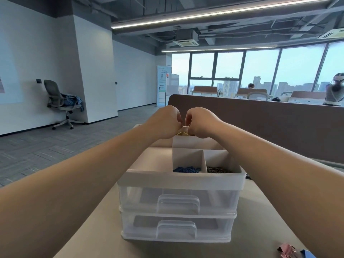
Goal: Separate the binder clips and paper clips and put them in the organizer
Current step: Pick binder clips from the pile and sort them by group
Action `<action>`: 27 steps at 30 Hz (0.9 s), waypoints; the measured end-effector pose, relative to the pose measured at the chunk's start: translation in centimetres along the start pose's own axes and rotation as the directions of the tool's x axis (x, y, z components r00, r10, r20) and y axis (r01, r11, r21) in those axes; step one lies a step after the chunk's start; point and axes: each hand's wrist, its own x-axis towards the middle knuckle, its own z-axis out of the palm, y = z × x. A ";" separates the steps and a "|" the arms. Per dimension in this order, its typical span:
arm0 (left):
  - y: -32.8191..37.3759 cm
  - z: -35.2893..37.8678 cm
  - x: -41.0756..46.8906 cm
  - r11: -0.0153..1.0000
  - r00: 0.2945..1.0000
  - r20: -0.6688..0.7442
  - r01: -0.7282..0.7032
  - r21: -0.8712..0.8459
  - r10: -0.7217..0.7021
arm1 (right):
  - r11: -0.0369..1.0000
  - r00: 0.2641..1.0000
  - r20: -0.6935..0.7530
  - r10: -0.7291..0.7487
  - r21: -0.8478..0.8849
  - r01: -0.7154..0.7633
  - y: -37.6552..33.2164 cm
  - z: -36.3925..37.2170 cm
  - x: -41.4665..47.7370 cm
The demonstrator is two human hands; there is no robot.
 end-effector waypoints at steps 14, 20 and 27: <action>8.8 -1.0 -7.8 0.977 0.988 -0.001 -0.155 -0.146 0.157 | 0.973 0.985 -0.161 0.062 0.231 -0.024 2.9 -5.4 -11.2; 15.3 1.9 -13.1 0.939 0.959 0.105 -0.231 -0.255 0.264 | 0.967 0.981 -0.075 0.180 0.196 -0.163 7.4 -7.0 -21.2; 19.2 9.7 -17.3 0.935 0.913 0.275 -0.228 -0.272 0.302 | 0.951 0.953 0.081 0.290 0.088 -0.297 12.0 -5.1 -30.4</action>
